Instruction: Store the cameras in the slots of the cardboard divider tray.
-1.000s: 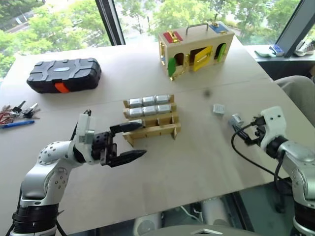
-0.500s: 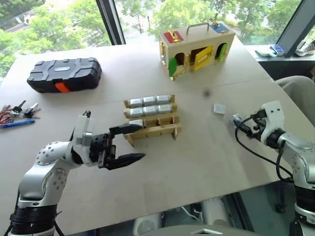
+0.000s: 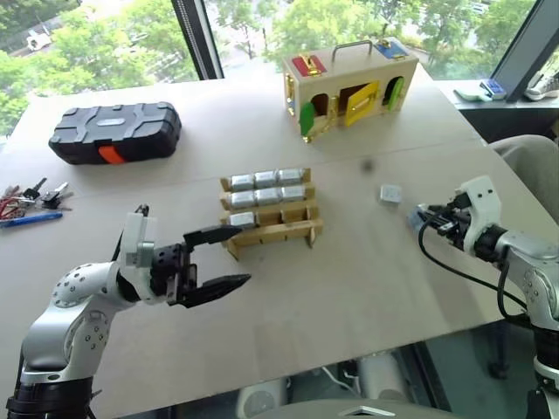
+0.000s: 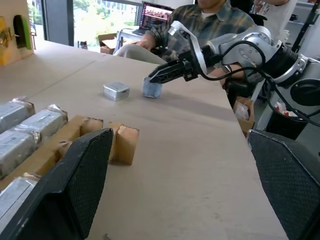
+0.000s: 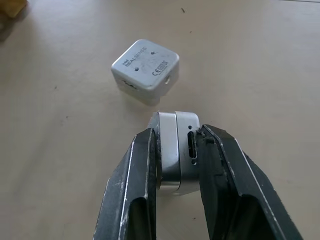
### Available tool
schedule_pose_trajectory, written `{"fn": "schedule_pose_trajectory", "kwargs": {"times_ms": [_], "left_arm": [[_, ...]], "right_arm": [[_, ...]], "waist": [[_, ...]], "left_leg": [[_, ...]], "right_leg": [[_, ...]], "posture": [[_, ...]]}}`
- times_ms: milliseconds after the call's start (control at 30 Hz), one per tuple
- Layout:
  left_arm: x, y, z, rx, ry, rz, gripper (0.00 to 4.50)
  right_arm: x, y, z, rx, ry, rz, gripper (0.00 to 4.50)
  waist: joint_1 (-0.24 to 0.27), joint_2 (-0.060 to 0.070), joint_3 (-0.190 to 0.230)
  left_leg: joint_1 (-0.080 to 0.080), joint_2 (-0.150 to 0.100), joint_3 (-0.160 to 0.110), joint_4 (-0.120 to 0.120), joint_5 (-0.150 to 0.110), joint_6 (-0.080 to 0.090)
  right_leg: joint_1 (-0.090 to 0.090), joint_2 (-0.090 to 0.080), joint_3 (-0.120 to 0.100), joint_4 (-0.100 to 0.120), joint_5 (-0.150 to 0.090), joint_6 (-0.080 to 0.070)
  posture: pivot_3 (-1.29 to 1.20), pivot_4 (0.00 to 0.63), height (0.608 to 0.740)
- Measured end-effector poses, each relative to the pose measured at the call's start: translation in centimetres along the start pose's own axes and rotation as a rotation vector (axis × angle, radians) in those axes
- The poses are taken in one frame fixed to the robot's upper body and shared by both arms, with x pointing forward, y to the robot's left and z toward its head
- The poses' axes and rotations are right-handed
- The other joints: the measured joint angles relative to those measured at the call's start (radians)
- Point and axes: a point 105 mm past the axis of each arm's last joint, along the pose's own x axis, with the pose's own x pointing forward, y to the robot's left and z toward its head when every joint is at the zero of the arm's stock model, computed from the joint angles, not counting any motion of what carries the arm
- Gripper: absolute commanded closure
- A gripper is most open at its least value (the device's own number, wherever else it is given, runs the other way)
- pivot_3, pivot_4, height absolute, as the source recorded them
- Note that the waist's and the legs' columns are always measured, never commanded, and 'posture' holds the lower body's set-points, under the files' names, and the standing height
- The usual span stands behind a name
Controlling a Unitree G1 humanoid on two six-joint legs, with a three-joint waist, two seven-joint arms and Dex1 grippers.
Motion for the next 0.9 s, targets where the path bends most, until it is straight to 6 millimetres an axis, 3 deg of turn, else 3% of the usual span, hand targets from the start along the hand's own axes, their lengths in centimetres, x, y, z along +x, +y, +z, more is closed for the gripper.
{"fn": "schedule_pose_trajectory", "kwargs": {"times_ms": [433,667,900], "left_arm": [[-0.1,0.1,-0.3,0.011,-0.007,0.035,0.0],[-0.1,0.0,-0.3,0.026,-0.006,0.025,0.0],[-0.3,-0.1,-0.5,0.019,-0.004,0.021,0.0]], "right_arm": [[0.5,1.7,0.4,-0.107,0.008,0.067,3.88],[1.0,2.7,-0.7,-0.139,0.051,0.096,0.68],[1.1,2.8,-0.7,-0.131,0.046,0.093,0.68]], "waist": [[0.001,0.0,0.0],[0.003,0.0,0.0],[0.006,0.0,0.0]], "left_leg": [[0.0,0.0,0.0,0.0,0.0,0.0],[0.0,0.0,0.0,0.0,0.0,0.0],[0.0,0.0,0.0,0.0,0.0,0.0]], "right_leg": [[0.0,0.0,0.0,0.0,0.0,0.0],[0.0,0.0,0.0,0.0,0.0,0.0],[0.0,0.0,0.0,0.0,0.0,0.0]], "posture": [[0.0,0.15,0.74],[0.0,0.15,0.74],[0.0,0.15,0.74]]}}
